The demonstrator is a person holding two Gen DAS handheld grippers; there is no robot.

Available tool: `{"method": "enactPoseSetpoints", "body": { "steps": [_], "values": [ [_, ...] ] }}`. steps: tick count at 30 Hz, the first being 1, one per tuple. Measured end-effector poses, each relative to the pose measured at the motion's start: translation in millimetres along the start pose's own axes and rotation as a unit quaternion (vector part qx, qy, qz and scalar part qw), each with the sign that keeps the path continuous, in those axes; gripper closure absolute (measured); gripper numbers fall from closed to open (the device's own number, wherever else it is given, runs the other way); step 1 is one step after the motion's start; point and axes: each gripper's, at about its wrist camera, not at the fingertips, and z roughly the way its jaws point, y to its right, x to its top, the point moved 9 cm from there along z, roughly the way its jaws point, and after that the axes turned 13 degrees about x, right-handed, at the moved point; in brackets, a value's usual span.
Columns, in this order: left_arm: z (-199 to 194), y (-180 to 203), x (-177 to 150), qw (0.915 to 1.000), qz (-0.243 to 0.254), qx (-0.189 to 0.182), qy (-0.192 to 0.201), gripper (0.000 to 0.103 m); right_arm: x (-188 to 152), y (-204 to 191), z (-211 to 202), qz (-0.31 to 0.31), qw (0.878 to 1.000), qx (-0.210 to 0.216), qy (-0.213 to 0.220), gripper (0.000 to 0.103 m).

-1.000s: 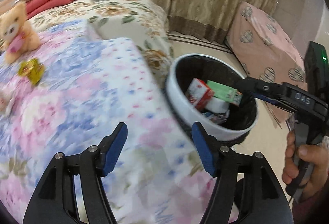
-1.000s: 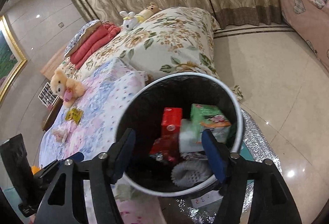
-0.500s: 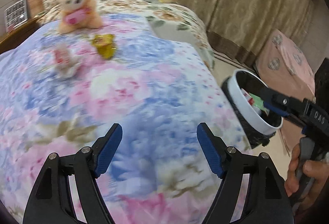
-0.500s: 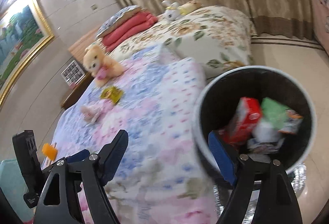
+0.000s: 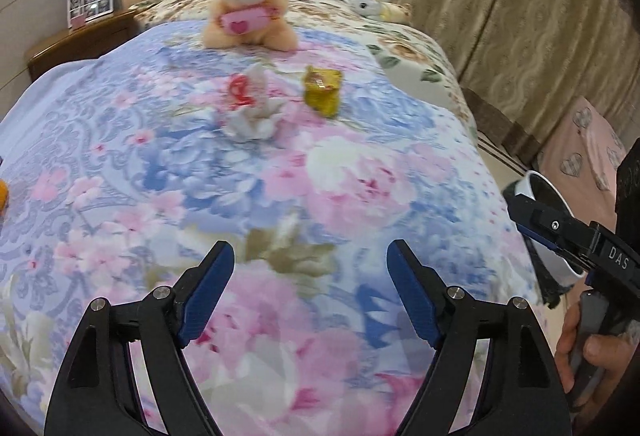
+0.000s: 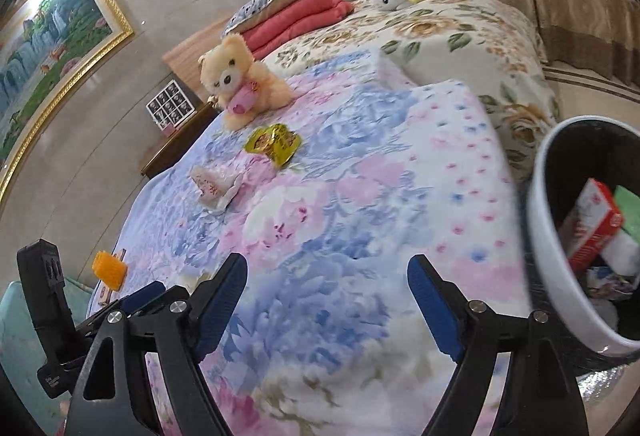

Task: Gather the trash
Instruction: 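Grasp the white tissue with the left gripper while the right gripper grasps the yellow wrapper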

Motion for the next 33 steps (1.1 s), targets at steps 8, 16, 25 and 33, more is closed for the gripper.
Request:
{"method": "enactPoseSetpoints", "body": {
  "steps": [8, 16, 25, 33],
  "values": [
    [23.8, -28.4, 8.9, 0.9995, -0.017, 0.024, -0.013, 0.022, 7.5, -8.8, 47.7, 0.007, 1.0, 0.016, -0.012, 0.019],
    [51.1, -46.6, 31.7, 0.999, -0.026, 0.03, -0.022, 0.022, 31.2, -10.0, 93.6, 0.037, 0.998, 0.052, -0.01, 0.019],
    [78.2, -51.0, 69.7, 0.9991, -0.021, 0.036, -0.009, 0.022, 64.9, -13.8, 139.6, 0.027, 0.998, 0.053, -0.006, 0.02],
    [104.1, -51.7, 86.9, 0.9987, -0.001, 0.052, -0.004, 0.023, 91.6, -14.0, 186.2, 0.034, 0.998, 0.057, -0.009, 0.027]
  ]
}}
